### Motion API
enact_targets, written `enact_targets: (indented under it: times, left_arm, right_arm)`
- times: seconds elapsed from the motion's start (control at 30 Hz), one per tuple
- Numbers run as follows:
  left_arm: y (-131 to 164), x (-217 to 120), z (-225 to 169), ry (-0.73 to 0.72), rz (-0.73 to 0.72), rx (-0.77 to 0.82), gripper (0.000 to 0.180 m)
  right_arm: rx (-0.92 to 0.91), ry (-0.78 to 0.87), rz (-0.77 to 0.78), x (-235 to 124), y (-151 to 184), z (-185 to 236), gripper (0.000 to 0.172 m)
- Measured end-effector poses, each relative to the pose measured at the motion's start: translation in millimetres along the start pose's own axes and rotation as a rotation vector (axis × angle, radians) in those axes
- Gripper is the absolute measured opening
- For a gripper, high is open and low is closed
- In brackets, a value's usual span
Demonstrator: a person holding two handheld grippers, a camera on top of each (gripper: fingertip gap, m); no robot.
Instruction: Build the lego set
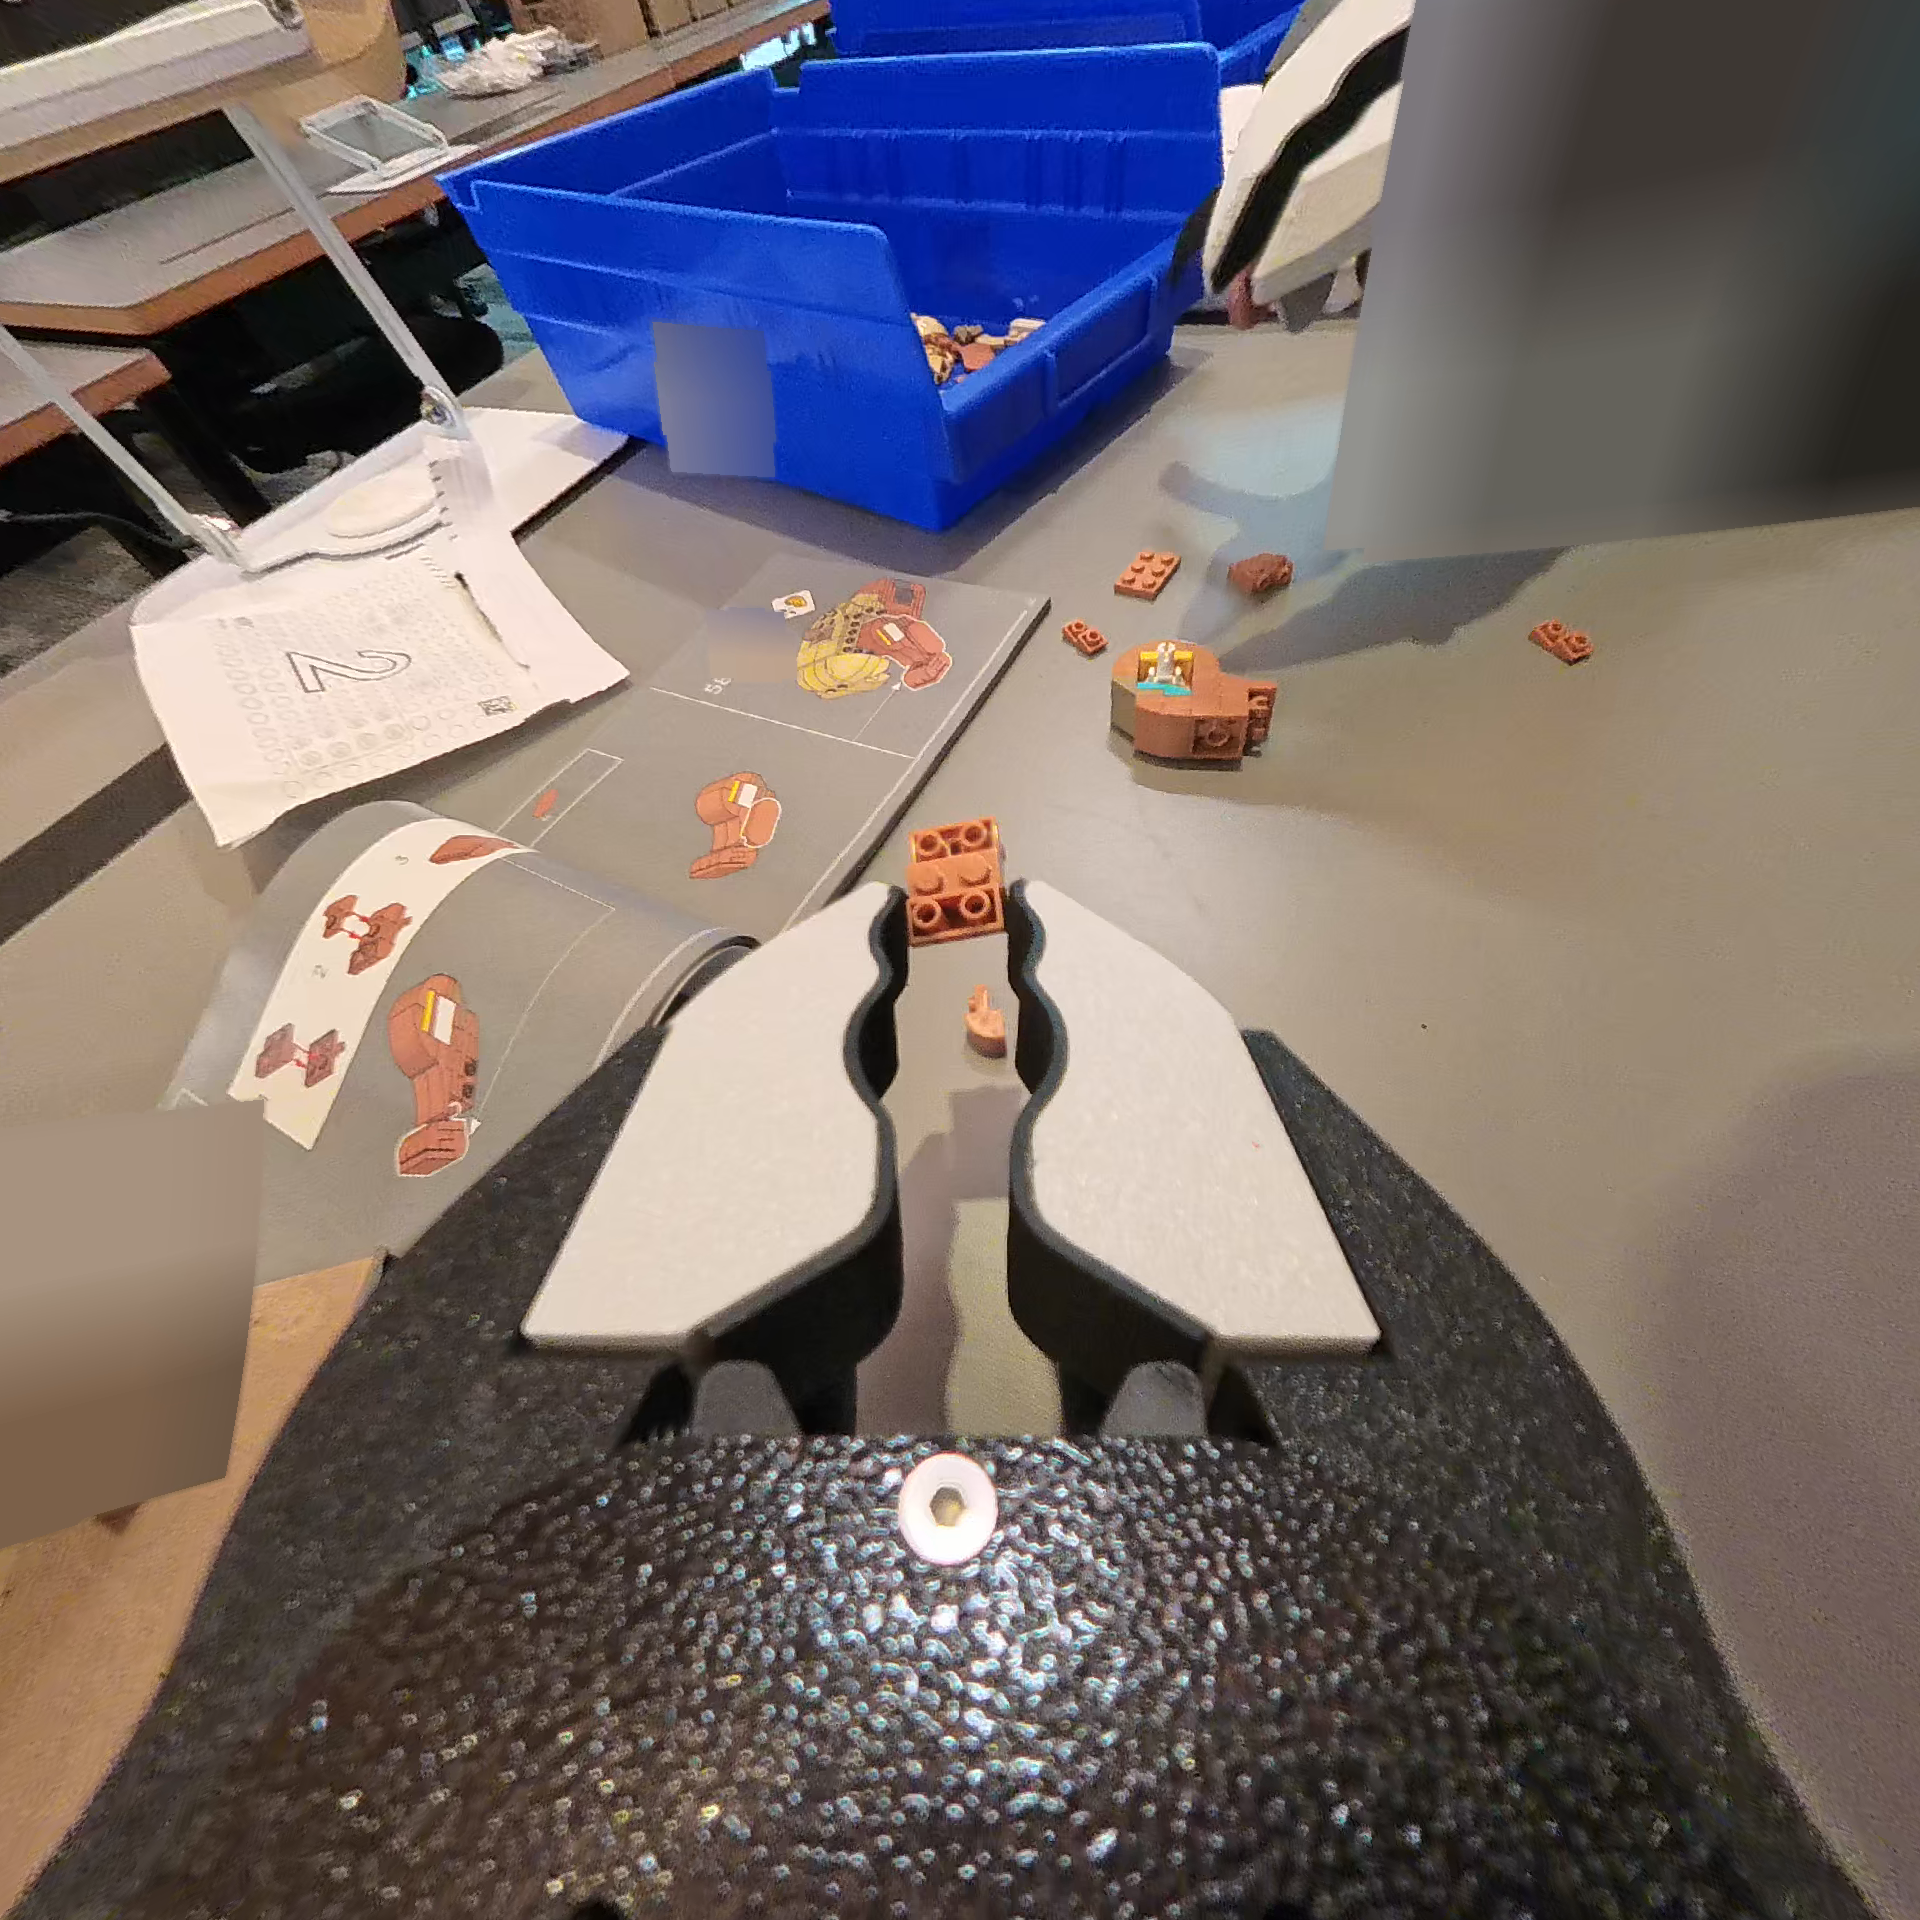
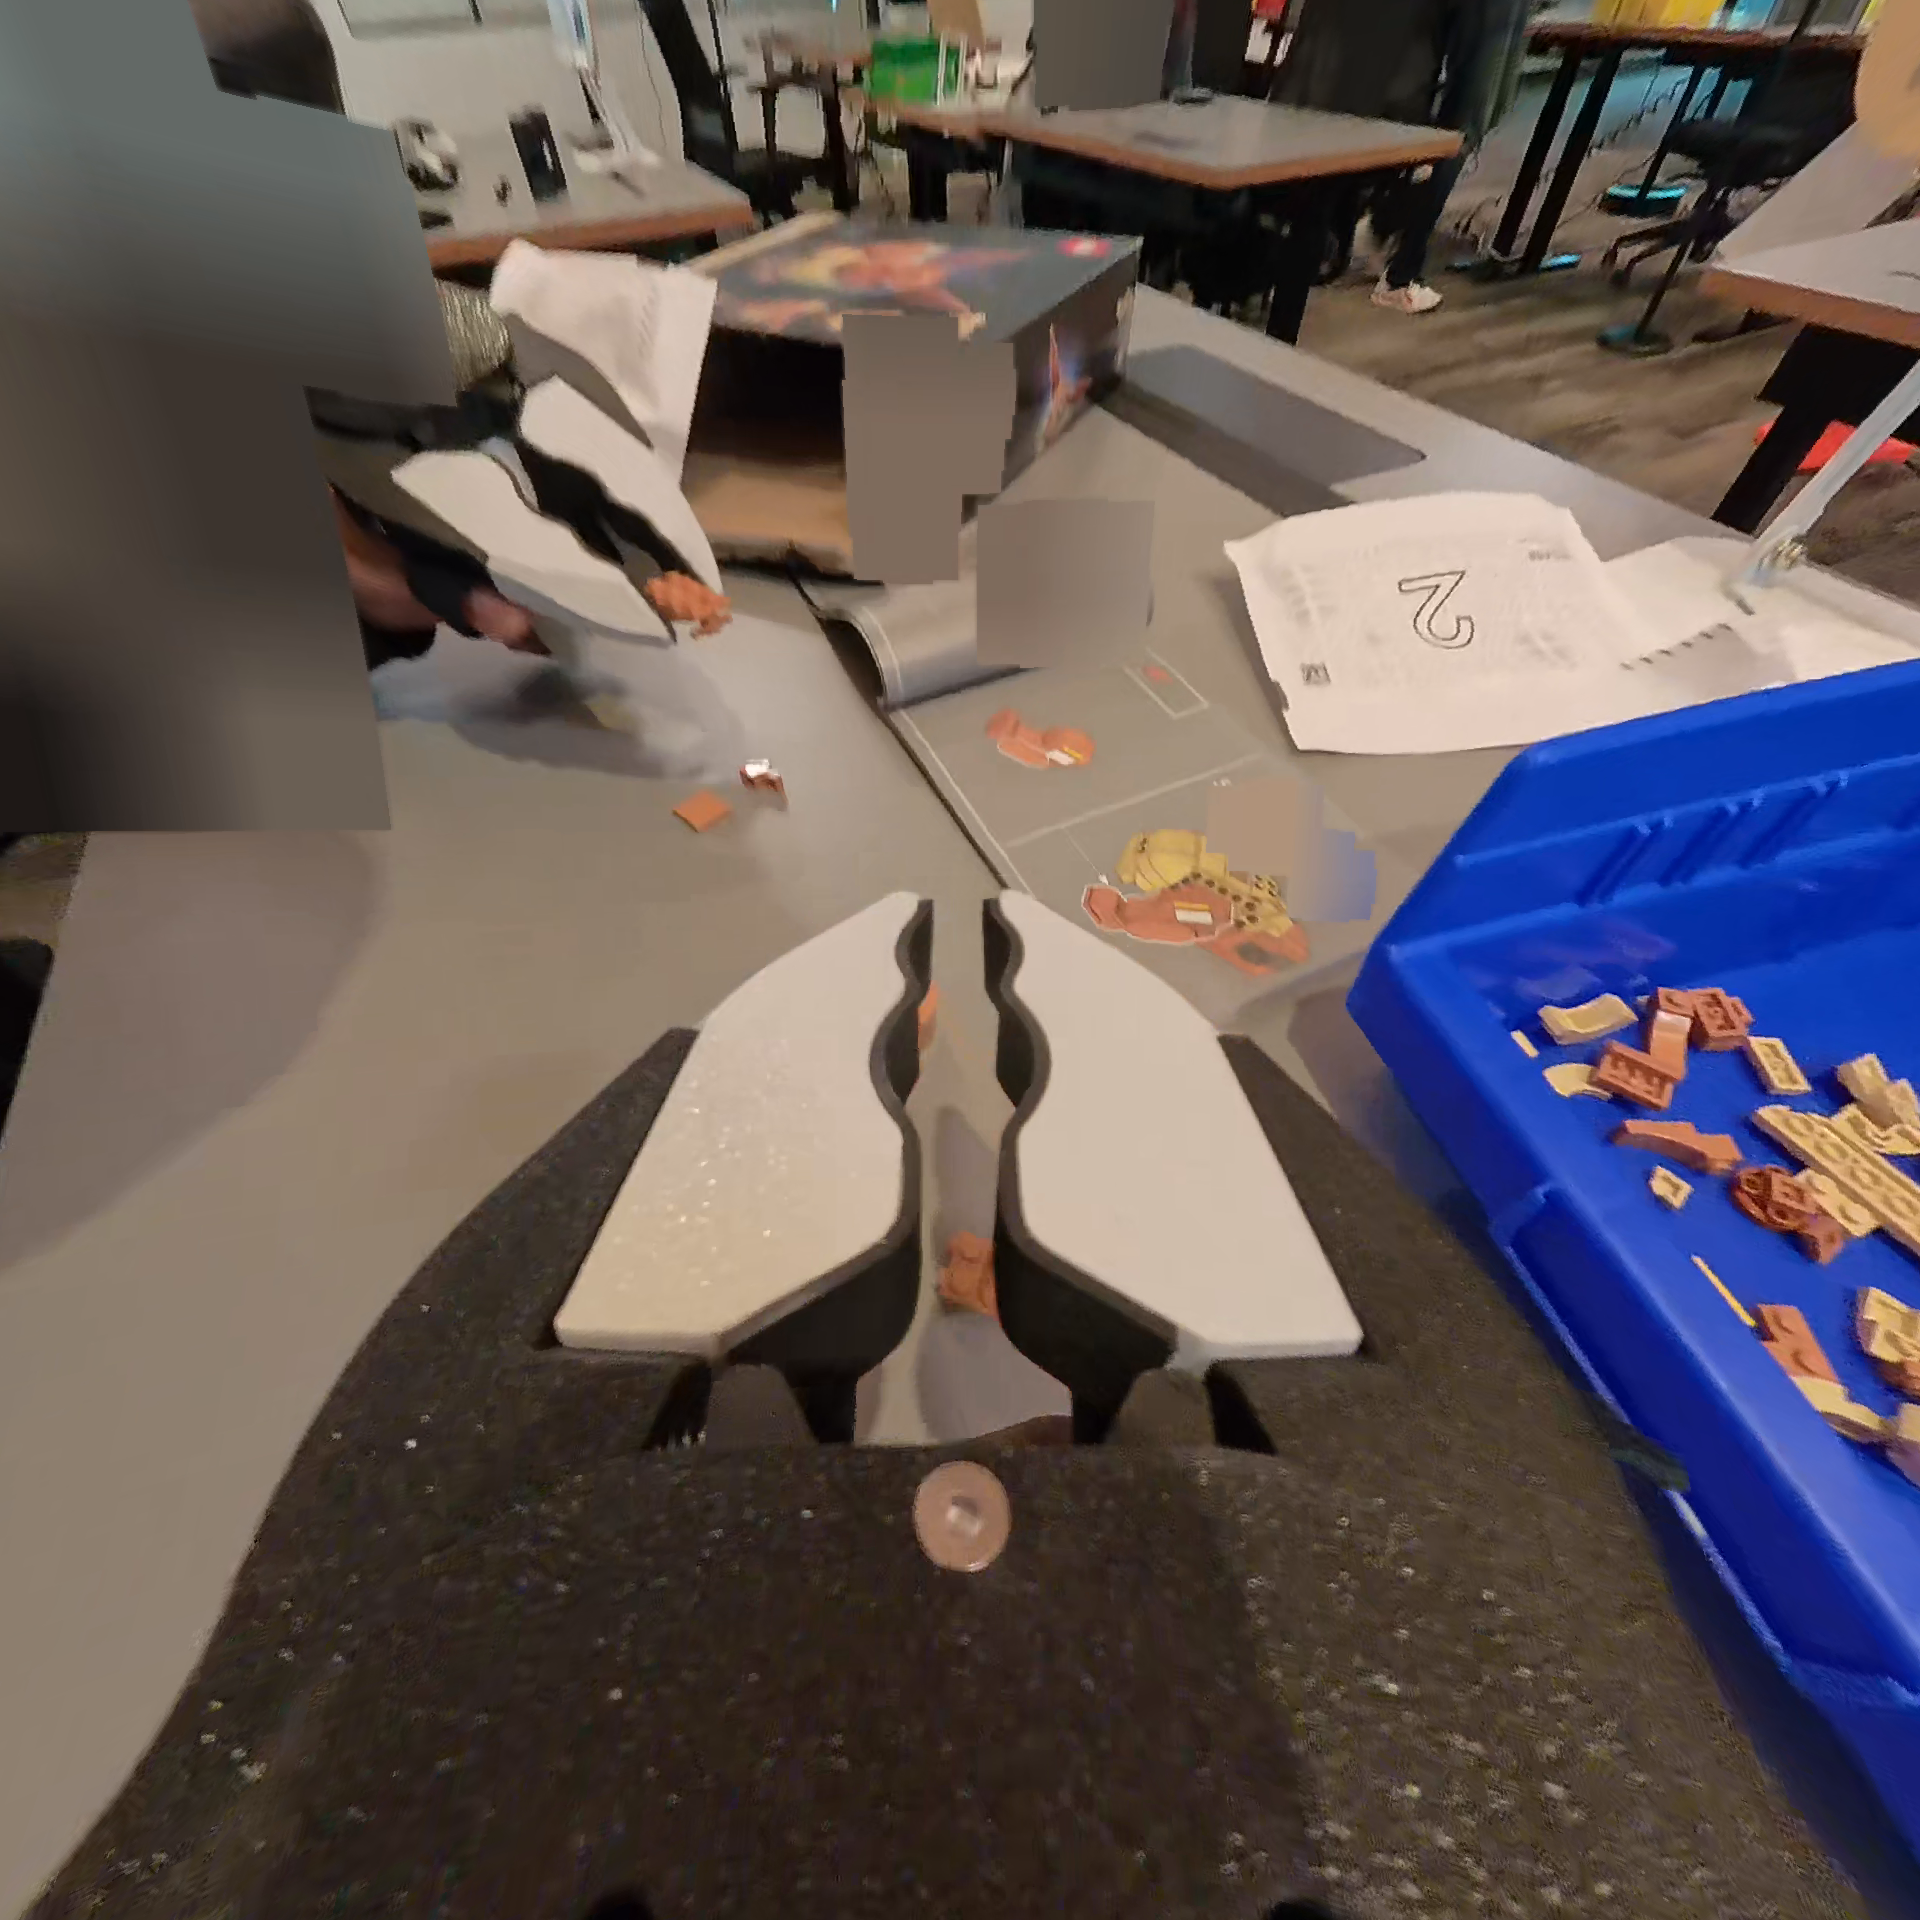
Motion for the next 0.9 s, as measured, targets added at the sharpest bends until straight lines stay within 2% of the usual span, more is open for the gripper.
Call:
enact_targets:
  times: [0.17,0.3,0.53,0.67,0.9]
  left_arm:
    - [3,-1,-3,0.024,0.007,-0.011,0.017]
    - [4,-3,-7,0.063,0.006,-0.029,0.017]
    - [2,-3,-17,0.124,0.011,-0.028,0.017]
    - [1,-2,-24,0.140,0.009,-0.020,0.017]
    - [1,-5,-27,0.148,0.010,-0.019,0.017]
  right_arm:
    - [-0.072,-0.064,0.095,-21,5,10,0.011]
    - [-0.152,-0.239,0.206,-42,21,40,0.011]
    - [-0.270,-0.459,0.476,-35,53,68,0.015]
    - [-0.321,-0.456,0.558,-29,63,69,0.015]
    - [-0.338,-0.361,0.529,-12,63,67,0.010]
Point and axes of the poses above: each gripper's, where its closed fingertips meet, x out along the fingers, y out of its underside, z = x × y across the jaws, the point moved 7 cm from there along -x, back along the fingers, and after that the axes turned 14 degrees about -z, right-handed, at the moved point
